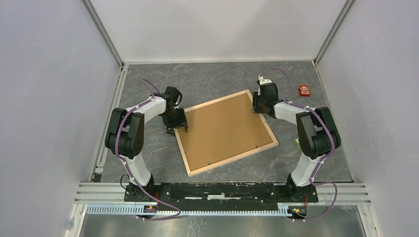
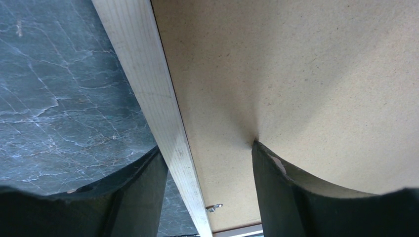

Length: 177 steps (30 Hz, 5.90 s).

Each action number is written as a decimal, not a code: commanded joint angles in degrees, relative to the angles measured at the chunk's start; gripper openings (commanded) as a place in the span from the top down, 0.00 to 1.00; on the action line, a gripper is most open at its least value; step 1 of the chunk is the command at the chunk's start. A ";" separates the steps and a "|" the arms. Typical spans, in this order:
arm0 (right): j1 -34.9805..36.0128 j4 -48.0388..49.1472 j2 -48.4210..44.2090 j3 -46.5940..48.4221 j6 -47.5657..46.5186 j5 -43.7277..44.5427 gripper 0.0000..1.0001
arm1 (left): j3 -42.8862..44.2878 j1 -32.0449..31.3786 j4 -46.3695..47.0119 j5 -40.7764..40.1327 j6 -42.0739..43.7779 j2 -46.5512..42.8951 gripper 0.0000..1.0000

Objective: Put the photo into the frame
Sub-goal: Install the photo frame at the center of the board, then turn over the photo frame at the center of the board.

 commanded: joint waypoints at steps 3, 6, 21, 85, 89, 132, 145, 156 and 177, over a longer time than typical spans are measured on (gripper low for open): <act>-0.17 -0.58 0.58 0.74 -3.69 2.69 0.68 | 0.45 0.09 5.69 -0.91 2.36 0.79 0.34; -0.14 0.11 1.01 0.99 -4.32 2.21 0.77 | 0.45 0.08 5.77 -0.88 2.37 0.67 0.34; -0.13 3.21 1.70 0.06 -3.69 -0.15 0.73 | 0.10 0.11 6.38 -0.35 2.72 -0.21 0.32; 0.31 -25.13 -39.91 -30.88 42.96 3.66 0.38 | -2.82 -47.41 19.38 -11.84 19.25 -18.16 0.12; 0.33 -25.87 -41.24 -31.83 42.35 3.23 0.38 | 0.69 -50.80 17.51 -14.52 20.42 -14.05 0.12; 2.14 -29.40 -39.61 -26.85 47.35 2.87 0.95 | 6.71 -58.59 15.45 -24.92 23.17 -3.50 0.13; 2.15 -38.49 -42.11 -11.90 54.34 -6.71 1.00 | 15.54 -67.34 5.13 -50.14 26.95 8.95 0.13; 2.11 -39.68 -42.48 -11.44 56.22 -5.57 1.00 | 14.92 -69.92 0.53 -71.42 28.11 9.38 0.60; 2.05 -25.32 -64.18 17.52 7.72 37.24 0.09 | 41.18 -62.51 2.43 -66.54 55.13 -9.84 0.98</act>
